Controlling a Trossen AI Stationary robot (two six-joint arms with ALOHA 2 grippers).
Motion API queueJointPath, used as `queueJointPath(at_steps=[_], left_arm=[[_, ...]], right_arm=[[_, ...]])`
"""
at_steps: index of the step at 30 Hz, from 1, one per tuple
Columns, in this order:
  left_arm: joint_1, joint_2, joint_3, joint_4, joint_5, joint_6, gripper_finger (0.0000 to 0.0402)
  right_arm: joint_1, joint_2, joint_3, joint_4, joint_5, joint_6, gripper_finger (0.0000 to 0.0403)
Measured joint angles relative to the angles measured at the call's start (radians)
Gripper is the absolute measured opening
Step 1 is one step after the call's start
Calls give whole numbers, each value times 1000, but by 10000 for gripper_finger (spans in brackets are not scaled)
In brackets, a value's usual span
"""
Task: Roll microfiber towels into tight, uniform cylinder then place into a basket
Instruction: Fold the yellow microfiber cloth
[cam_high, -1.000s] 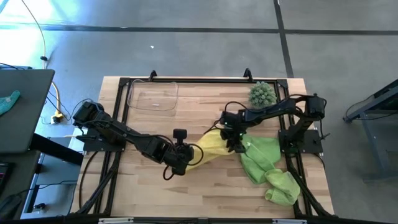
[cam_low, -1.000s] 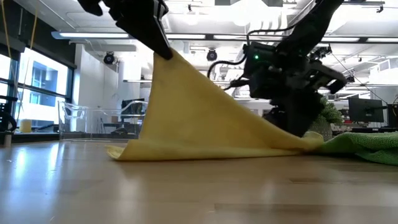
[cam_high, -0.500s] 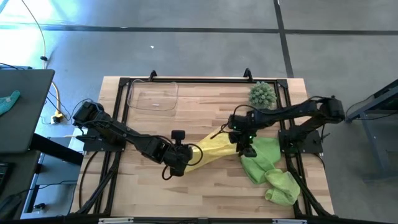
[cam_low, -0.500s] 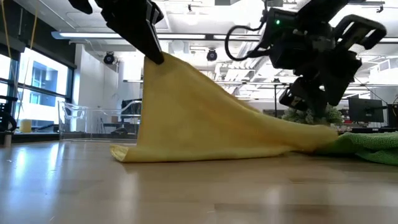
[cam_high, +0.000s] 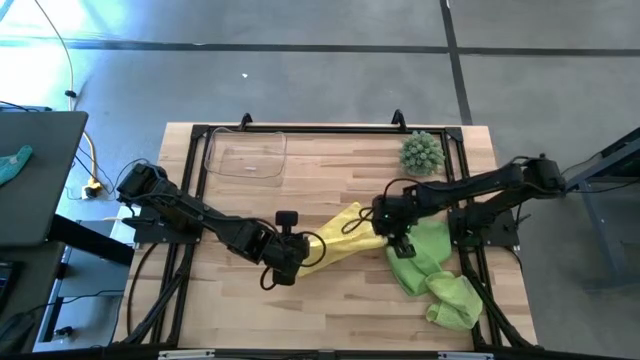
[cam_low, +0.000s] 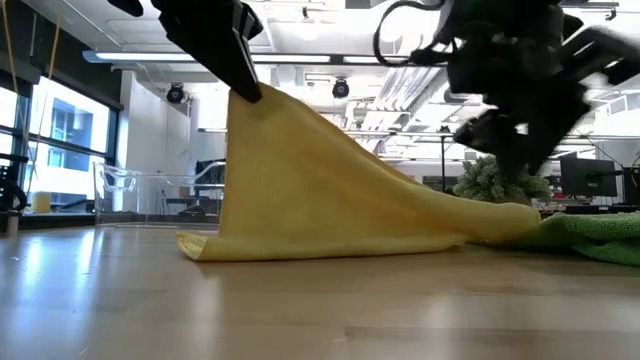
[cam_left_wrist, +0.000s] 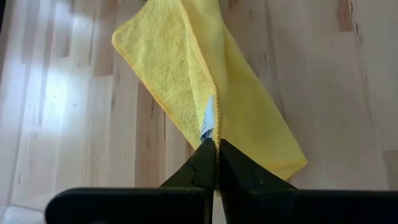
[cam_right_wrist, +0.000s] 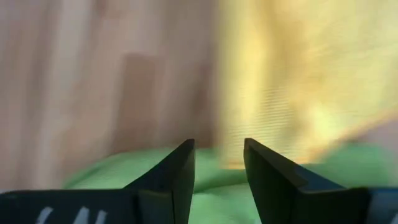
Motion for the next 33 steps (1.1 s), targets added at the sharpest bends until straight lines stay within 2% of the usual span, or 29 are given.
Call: queueJointPath(at_steps=[3,9,16,25,33], left_arm=[[0,0,0,2,0,-1,3],[0,0,0,9,0,-1,3],[0,0,0,7,0,1,3],[0,0,0,10,1,-1,3],[0,0,0,11,1,0,3]], right_arm=[[-24,0,0,95,100,-1,131],[-69,75,0,282,99,-83,152],[-93,165,0,350,-91,-167,186],[-94,218,0,384,-104,-193,183],[-94,224,0,262,-233,-194,175]])
